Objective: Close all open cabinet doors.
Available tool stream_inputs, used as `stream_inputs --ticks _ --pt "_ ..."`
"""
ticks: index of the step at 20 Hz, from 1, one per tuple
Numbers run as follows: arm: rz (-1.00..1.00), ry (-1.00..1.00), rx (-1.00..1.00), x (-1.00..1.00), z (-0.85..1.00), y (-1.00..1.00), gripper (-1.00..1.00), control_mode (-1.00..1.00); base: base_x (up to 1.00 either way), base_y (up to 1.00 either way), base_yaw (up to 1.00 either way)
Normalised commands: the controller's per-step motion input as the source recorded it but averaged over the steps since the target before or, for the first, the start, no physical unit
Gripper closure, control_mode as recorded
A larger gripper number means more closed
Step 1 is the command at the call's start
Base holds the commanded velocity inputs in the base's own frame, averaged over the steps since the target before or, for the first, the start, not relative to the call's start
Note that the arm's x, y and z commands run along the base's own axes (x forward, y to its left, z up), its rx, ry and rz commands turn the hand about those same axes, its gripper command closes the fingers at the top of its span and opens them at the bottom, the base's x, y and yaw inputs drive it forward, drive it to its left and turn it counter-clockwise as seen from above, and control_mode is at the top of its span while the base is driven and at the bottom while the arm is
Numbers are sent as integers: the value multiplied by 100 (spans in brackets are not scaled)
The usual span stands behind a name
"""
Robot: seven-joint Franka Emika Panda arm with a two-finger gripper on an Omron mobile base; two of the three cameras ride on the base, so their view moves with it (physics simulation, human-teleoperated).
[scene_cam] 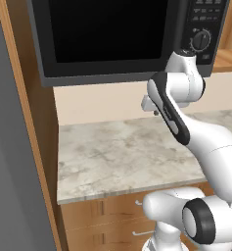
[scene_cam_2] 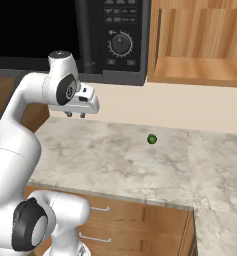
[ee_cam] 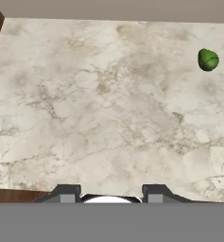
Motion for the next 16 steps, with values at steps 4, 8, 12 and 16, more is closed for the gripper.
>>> stream_inputs --ticks 4,8,12,16 --pt "0 0 0 0 0 0 -100 100 0 0 0" --pt "0 0 0 0 0 0 -100 100 0 0 0" --pt "0 0 0 0 0 0 -100 100 -21 -3 -2" --pt "0 0 0 0 0 0 -100 100 -32 -16 -28"
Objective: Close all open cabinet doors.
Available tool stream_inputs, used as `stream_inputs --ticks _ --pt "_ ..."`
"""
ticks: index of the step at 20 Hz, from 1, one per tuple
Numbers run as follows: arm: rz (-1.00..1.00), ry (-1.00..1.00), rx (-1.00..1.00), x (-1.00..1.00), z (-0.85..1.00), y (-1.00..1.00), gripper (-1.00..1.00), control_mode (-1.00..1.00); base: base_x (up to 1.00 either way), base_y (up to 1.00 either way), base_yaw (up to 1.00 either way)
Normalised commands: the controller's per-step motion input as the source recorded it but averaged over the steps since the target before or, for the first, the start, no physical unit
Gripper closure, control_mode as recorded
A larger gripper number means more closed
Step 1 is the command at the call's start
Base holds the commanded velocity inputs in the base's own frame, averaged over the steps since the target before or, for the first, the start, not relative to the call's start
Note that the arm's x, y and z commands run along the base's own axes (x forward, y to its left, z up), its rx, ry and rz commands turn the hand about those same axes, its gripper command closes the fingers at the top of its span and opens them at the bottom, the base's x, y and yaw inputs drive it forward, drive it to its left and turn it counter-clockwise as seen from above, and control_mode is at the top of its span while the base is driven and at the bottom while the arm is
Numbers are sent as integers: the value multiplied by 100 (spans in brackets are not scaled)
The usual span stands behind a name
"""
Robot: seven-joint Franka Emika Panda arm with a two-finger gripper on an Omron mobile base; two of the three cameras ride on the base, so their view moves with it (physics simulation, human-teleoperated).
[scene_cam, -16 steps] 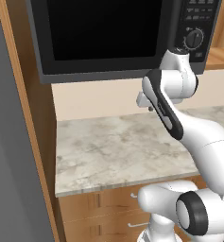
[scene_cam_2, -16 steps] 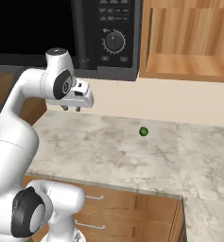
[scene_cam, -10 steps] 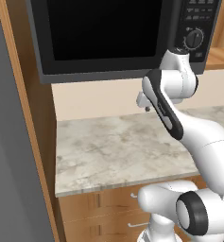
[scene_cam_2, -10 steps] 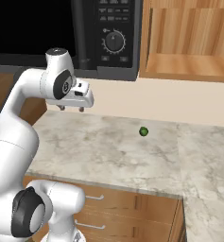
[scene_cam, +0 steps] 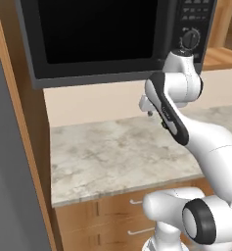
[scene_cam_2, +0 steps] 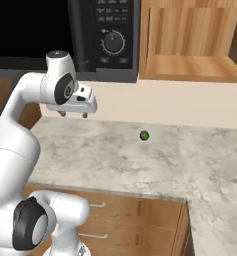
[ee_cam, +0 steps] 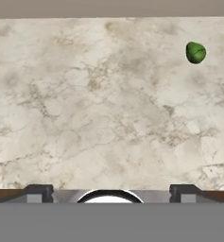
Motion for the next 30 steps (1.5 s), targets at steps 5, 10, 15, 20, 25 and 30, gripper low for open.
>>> stream_inputs --ticks 5,10,15,20,25,30 --pt "0 0 0 0 0 0 -100 100 -38 -10 -55" --pt "0 0 0 0 0 0 -100 100 -21 -4 -58" --pt "0 0 0 0 0 0 -100 100 -1 0 -65" --pt "0 0 0 0 0 0 -100 100 6 0 -61" --pt "0 0 0 0 0 0 -100 100 43 11 -35" --pt "0 0 0 0 0 0 -100 100 73 32 -6"
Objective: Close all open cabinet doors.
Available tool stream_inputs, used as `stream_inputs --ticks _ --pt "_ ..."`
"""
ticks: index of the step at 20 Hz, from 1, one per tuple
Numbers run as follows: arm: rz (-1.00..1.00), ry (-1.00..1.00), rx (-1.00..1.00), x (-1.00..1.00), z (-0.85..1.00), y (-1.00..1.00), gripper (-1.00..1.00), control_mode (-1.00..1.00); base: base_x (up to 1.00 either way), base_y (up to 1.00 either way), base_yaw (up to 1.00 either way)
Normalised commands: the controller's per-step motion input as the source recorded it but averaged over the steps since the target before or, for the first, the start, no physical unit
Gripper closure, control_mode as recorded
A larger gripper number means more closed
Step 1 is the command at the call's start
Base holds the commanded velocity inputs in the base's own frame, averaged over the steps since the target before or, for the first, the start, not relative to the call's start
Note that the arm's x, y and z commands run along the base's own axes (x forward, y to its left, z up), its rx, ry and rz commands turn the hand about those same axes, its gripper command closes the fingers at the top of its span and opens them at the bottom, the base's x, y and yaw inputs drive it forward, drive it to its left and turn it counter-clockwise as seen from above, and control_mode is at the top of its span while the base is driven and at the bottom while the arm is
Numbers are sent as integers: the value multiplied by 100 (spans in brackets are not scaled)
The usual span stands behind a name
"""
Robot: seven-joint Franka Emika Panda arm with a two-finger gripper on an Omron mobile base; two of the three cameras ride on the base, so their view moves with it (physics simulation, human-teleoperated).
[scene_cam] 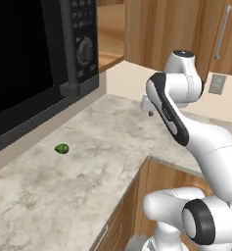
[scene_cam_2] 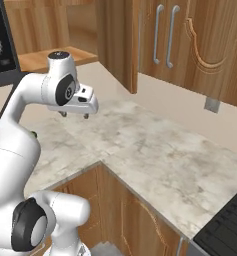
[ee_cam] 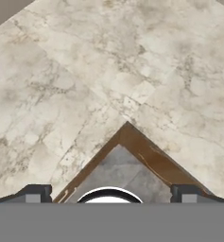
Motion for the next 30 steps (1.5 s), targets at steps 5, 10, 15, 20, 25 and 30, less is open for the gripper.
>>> stream_inputs --ticks 5,10,15,20,25,30 --pt "0 0 0 0 0 0 -100 100 82 6 5" --pt "0 0 0 0 0 0 -100 100 87 -5 14" --pt "0 0 0 0 0 0 -100 100 75 -24 25" --pt "0 0 0 0 0 0 -100 100 59 -42 28" --pt "0 0 0 0 0 0 -100 100 56 -52 24" --pt "0 0 0 0 0 0 -100 100 50 -60 21"
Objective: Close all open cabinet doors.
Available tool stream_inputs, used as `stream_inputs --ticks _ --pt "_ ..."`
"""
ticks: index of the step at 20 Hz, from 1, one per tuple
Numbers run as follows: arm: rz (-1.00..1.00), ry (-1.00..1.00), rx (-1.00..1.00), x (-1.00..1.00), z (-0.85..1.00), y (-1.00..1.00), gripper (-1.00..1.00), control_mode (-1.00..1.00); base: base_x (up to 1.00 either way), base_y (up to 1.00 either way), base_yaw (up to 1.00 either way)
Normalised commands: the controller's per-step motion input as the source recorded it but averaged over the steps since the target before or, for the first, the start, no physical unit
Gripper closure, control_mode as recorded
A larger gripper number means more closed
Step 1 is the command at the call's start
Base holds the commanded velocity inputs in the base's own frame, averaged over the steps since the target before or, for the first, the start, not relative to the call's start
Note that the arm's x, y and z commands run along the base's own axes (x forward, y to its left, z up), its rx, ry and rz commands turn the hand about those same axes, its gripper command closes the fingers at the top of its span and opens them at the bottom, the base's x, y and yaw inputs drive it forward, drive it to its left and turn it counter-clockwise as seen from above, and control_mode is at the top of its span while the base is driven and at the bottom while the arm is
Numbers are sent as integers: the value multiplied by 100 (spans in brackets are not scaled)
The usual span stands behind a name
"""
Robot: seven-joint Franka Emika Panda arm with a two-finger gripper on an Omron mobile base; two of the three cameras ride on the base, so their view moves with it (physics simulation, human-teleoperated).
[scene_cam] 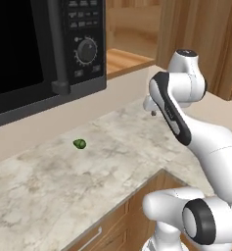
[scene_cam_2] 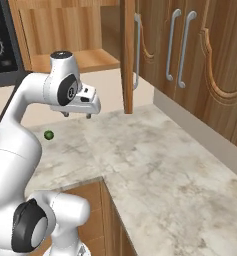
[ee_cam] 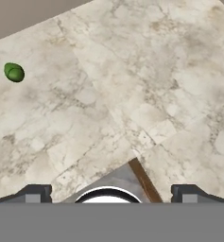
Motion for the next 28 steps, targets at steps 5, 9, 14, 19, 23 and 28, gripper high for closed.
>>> stream_inputs --ticks 5,9,14,19,23,28 --pt "0 0 0 0 0 0 -100 100 51 -59 16" --pt "0 0 0 0 0 0 -100 100 45 -43 6" --pt "0 0 0 0 0 0 -100 100 3 -6 0" --pt "0 0 0 0 0 0 -100 -100 0 0 0" --pt "0 -21 0 -32 0 -2 -100 -100 0 0 0" --pt "8 -47 0 -77 21 -19 -100 -100 0 0 0"
